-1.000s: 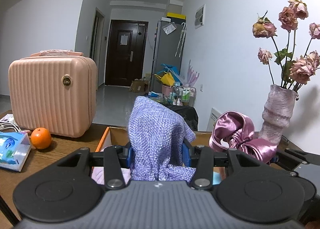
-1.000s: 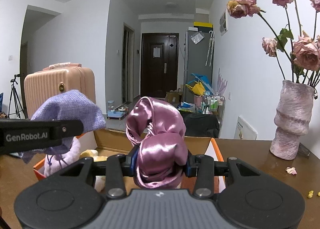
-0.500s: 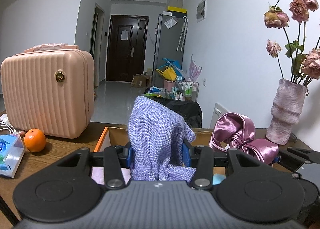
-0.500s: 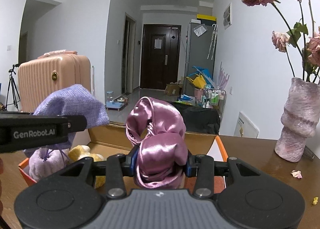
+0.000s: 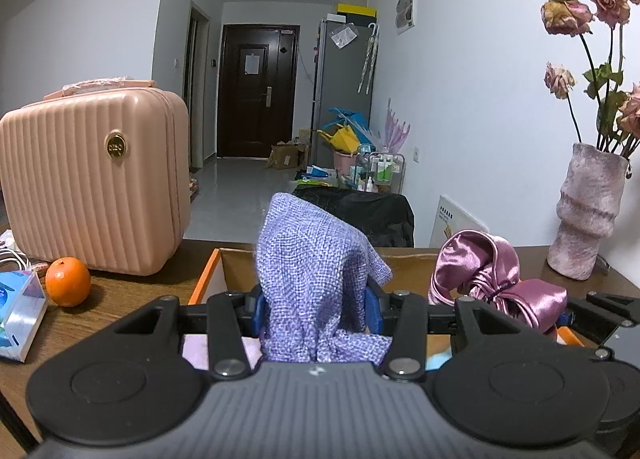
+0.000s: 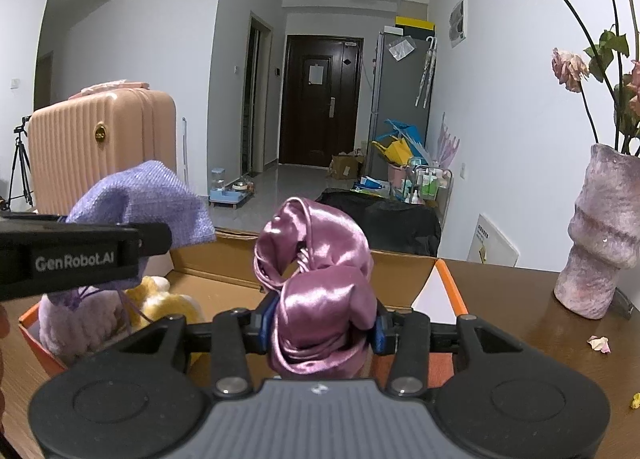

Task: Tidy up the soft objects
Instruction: 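Lower the scrunchie and drawstring bag into the box and open both tools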

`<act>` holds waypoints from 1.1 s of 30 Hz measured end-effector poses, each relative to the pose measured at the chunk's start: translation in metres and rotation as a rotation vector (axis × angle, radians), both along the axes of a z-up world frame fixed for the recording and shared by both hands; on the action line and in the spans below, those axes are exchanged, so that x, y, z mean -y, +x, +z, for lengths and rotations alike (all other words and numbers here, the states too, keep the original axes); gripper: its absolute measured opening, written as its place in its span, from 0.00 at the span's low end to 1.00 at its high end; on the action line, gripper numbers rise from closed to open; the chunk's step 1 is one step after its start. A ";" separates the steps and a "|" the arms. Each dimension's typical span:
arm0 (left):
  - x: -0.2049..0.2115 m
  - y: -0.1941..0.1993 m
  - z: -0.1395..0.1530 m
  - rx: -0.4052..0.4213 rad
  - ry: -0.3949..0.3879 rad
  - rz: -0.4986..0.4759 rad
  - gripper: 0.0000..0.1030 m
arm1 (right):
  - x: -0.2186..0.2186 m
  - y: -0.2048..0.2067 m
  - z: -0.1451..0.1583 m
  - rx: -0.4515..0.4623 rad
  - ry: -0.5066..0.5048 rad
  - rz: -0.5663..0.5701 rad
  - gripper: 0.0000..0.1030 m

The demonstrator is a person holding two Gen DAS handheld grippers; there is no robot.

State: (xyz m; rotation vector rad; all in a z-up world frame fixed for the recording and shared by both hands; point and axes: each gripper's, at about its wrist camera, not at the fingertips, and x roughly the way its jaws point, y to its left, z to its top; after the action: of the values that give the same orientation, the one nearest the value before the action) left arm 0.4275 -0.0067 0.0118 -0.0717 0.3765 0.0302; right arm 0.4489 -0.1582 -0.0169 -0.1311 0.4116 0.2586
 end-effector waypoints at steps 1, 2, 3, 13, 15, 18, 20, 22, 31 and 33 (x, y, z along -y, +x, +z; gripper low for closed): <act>0.000 0.000 0.000 0.000 0.002 -0.001 0.49 | 0.001 0.000 0.000 -0.003 0.001 -0.003 0.44; 0.001 -0.001 0.000 0.004 0.004 0.001 0.56 | 0.001 0.000 0.000 -0.003 0.003 -0.007 0.47; 0.001 -0.002 0.001 0.009 0.008 0.007 0.60 | 0.002 0.000 0.000 -0.001 0.006 -0.008 0.49; -0.003 -0.011 0.005 0.063 0.030 0.087 1.00 | 0.008 -0.006 0.006 0.048 0.022 -0.053 0.98; -0.005 -0.009 0.004 0.052 0.017 0.094 1.00 | 0.009 -0.006 0.006 0.046 0.025 -0.060 0.99; -0.006 -0.009 0.004 0.042 0.016 0.106 1.00 | 0.011 -0.004 0.005 0.034 0.028 -0.067 0.99; -0.006 -0.009 0.005 0.041 0.015 0.105 1.00 | 0.011 -0.003 0.005 0.028 0.028 -0.069 0.99; -0.006 -0.010 0.006 0.046 0.015 0.102 1.00 | 0.011 -0.004 0.005 0.028 0.030 -0.067 0.99; -0.007 -0.020 0.010 0.059 0.007 0.113 1.00 | 0.012 -0.012 0.005 0.035 0.037 -0.069 0.99; -0.008 -0.024 0.010 0.062 0.004 0.115 1.00 | 0.013 -0.016 0.005 0.038 0.037 -0.069 0.99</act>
State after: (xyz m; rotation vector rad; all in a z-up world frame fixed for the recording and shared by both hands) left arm 0.4036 0.0015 0.0219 -0.0898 0.3104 0.1419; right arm 0.4324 -0.1708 -0.0123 -0.0852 0.3729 0.1954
